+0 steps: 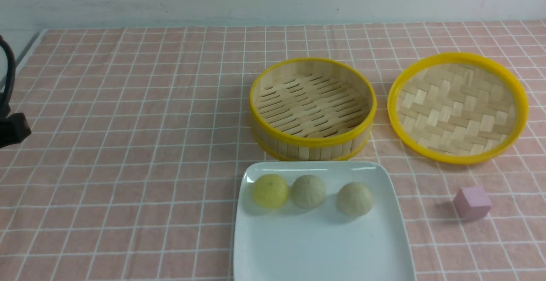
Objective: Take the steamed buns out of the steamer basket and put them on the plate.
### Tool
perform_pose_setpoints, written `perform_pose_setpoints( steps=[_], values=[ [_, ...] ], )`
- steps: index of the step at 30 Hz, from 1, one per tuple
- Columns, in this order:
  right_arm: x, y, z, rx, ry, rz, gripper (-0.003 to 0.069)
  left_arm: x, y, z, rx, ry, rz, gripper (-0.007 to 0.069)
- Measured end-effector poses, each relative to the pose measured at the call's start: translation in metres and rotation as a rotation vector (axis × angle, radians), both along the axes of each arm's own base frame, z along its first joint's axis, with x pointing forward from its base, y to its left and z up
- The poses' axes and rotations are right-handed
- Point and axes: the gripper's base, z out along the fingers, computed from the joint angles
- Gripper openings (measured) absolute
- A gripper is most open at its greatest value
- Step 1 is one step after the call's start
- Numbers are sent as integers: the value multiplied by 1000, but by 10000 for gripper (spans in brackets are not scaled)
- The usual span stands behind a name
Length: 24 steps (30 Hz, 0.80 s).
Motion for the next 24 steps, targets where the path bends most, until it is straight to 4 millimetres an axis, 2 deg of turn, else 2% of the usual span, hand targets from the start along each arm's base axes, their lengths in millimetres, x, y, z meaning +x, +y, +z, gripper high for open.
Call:
perform_pose_setpoints(
  steps=[4, 5, 10, 12, 14, 20, 24],
  values=[
    [17, 14, -38, 23, 56, 68, 495, 0, 0, 0, -3, 0, 1, 245],
    [18, 15, -40, 25, 58, 71, 495, 0, 0, 0, -3, 0, 1, 245],
    [50, 34, -95, 46, 94, 132, 495, 0, 0, -1, -4, 11, -1, 243],
    [54, 36, -103, 46, 92, 134, 495, 0, 0, -1, -4, 12, -1, 243],
    [63, 39, -121, 42, 92, 136, 495, 0, 0, -2, -5, 18, -3, 243],
    [70, 42, -151, 26, 136, 137, 495, -1, 0, -2, -5, 22, -3, 243],
    [71, 43, -156, 21, 145, 136, 495, -1, 0, -2, -5, 21, -3, 243]
  ],
)
